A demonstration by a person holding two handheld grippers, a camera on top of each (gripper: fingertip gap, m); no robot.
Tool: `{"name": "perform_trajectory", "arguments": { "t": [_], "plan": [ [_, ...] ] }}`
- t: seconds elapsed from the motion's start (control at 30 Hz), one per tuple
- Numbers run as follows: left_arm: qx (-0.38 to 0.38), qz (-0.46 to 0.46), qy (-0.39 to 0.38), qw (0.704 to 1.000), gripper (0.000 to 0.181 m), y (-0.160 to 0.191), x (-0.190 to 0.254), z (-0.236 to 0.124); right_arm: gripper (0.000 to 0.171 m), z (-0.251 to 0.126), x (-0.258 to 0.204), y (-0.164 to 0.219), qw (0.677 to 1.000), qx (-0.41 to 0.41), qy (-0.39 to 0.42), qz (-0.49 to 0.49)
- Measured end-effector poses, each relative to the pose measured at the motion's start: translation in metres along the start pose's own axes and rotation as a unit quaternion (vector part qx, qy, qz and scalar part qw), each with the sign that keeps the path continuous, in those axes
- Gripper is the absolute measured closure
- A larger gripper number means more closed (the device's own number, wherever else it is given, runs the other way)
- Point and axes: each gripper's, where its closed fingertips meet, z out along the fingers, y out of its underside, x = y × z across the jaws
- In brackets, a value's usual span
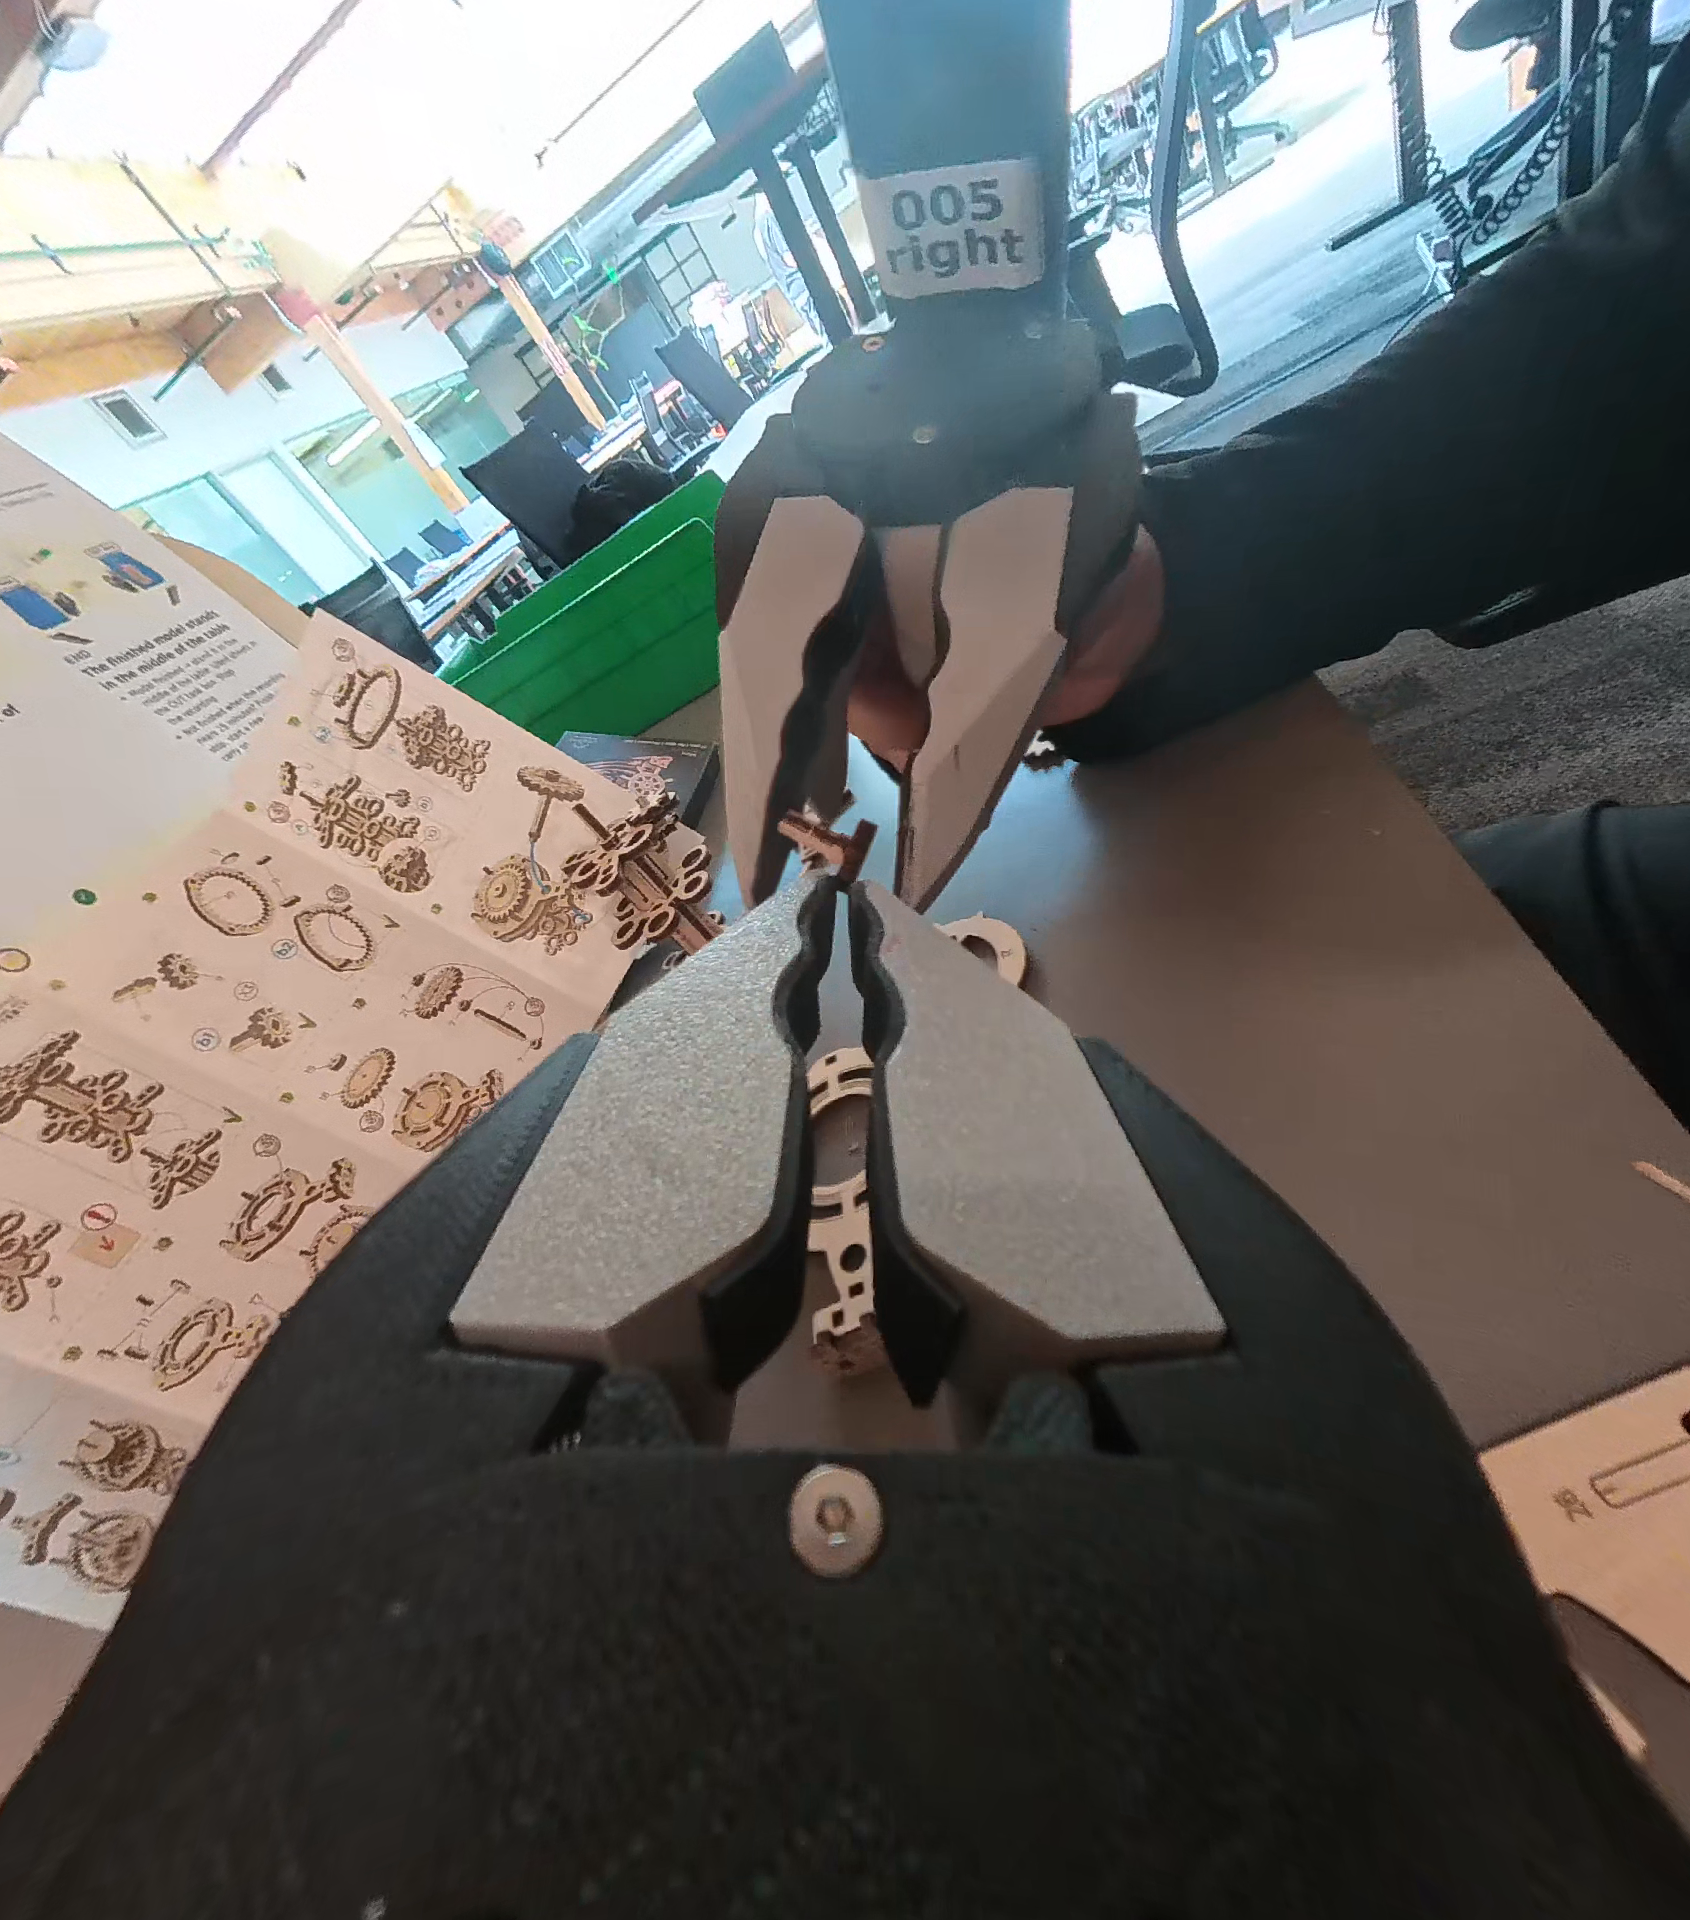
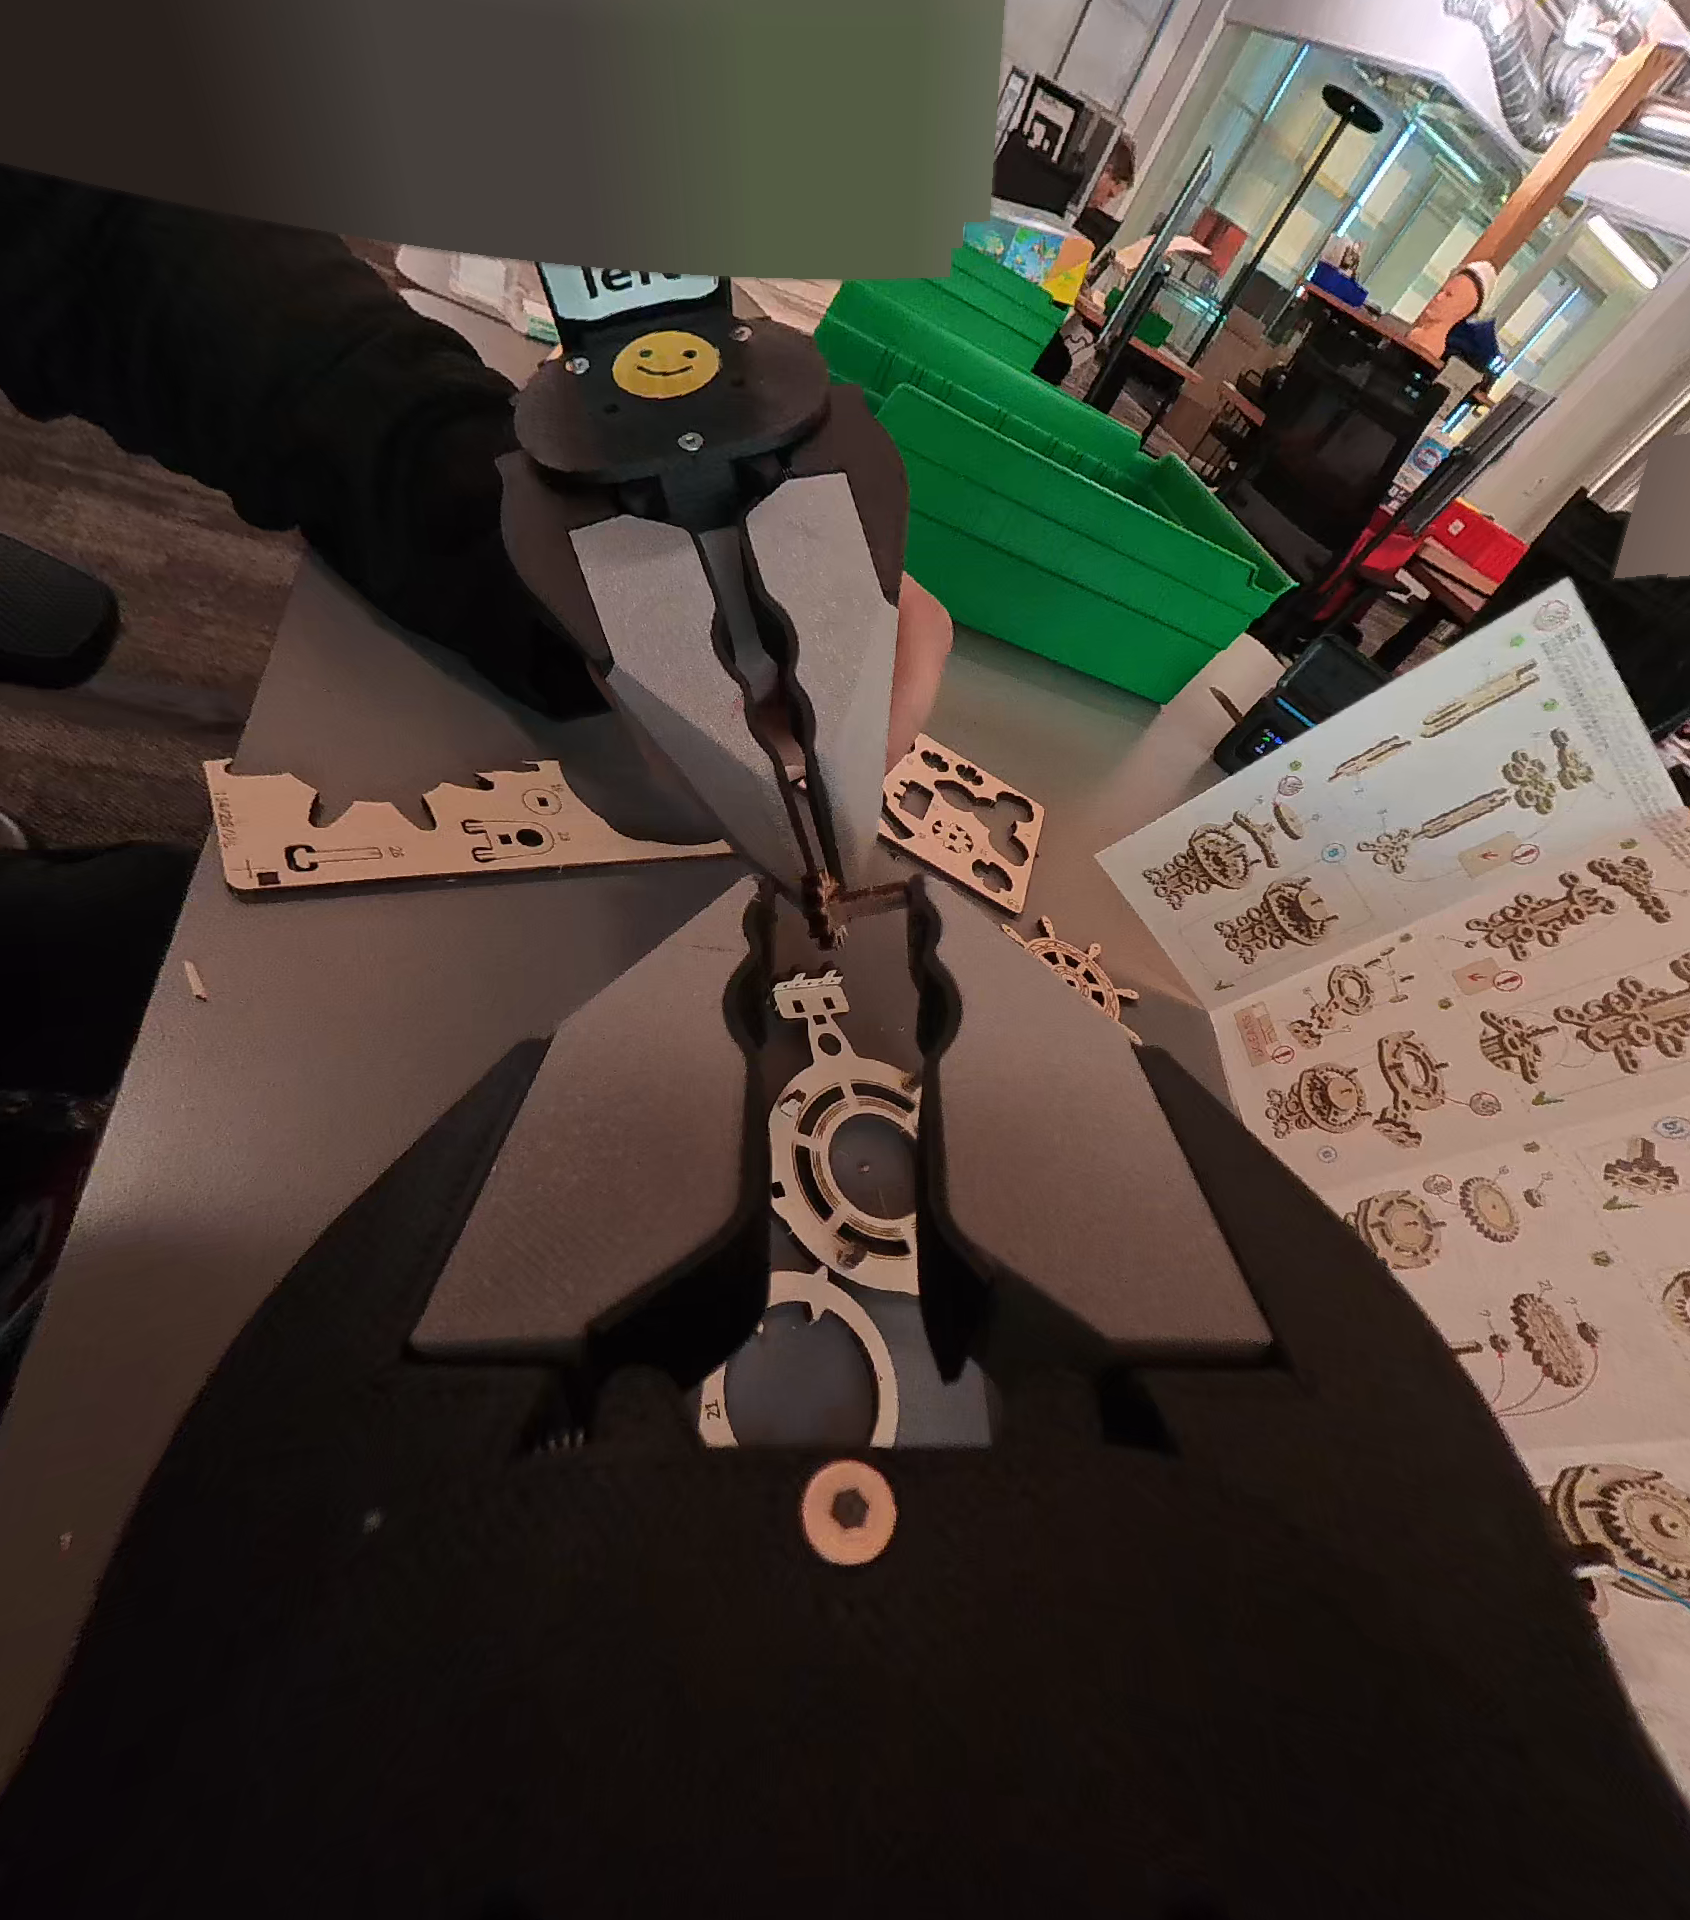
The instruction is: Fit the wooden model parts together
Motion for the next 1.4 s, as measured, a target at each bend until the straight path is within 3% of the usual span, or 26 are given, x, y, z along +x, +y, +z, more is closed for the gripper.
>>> {"name": "perform_trajectory", "arguments": {
  "t": [0.67, 1.23, 1.4],
  "plan": [
    [0.024, -0.14, 0.164, 0.976, 0.181, -0.011, 0.04, -0.003, 0.156, -0.011, -0.04, -0.003, 0.982, 0.02, -0.174, 0.067],
    [-0.035, -0.151, 0.133, 0.979, 0.181, 0.008, 0.025, -0.006, 0.155, -0.005, -0.031, 0.008, 0.981, -0.017, -0.159, 0.114],
    [-0.002, -0.137, 0.101, 0.985, 0.181, -0.004, 0.013, -0.01, 0.156, 0.0, -0.03, 0.018, 0.978, -0.04, -0.157, 0.129]
  ]
}}
